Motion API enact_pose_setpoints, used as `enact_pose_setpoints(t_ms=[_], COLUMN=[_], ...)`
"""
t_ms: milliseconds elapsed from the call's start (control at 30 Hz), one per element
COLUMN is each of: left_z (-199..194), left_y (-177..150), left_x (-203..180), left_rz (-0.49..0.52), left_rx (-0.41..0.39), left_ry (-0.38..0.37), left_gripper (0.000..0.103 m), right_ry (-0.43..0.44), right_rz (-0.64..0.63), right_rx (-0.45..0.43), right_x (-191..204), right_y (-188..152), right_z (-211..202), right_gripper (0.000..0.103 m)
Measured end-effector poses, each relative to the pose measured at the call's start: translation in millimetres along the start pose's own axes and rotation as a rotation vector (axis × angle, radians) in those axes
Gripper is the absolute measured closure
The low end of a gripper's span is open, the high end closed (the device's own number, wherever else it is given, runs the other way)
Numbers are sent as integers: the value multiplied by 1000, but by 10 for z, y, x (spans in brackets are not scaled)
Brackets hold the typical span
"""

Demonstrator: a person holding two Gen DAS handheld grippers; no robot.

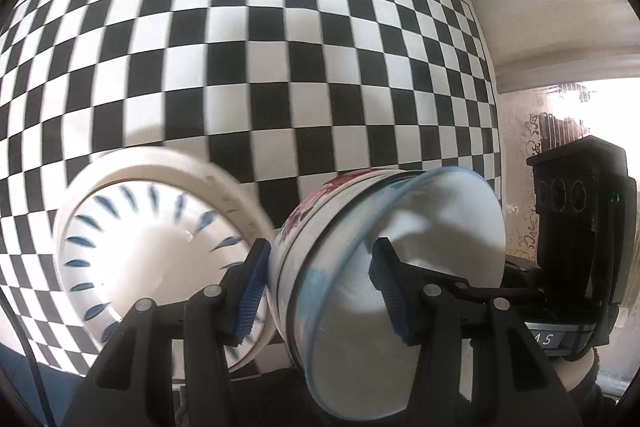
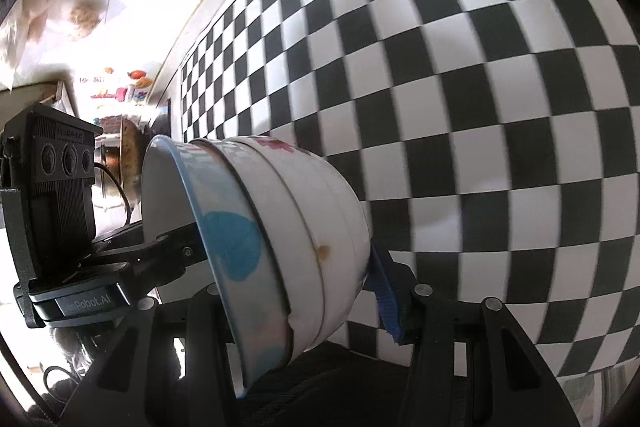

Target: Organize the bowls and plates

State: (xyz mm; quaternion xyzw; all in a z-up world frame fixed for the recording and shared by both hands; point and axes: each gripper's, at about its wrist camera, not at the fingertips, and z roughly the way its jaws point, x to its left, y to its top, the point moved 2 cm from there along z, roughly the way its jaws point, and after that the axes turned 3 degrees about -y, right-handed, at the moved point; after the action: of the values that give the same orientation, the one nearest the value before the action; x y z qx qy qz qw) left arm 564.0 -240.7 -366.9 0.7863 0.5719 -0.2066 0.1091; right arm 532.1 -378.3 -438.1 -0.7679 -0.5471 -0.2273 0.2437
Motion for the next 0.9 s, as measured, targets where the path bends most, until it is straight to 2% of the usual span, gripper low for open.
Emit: enact_pose_setpoints(t_ms=[500, 900], left_z=[-418, -296], left_y=[-287, -232], left_x=[871, 1376], left_rz=[-120, -187], left_rx=[-47, -32], left_ry=[13, -28], left_gripper=[54, 54], right_ry=[6, -44], right_rz=[-96, -95], right_rx=[87, 123], right_x=[733, 926], right_y=[-166, -22], right_z=[634, 1153], right_gripper=[52, 52])
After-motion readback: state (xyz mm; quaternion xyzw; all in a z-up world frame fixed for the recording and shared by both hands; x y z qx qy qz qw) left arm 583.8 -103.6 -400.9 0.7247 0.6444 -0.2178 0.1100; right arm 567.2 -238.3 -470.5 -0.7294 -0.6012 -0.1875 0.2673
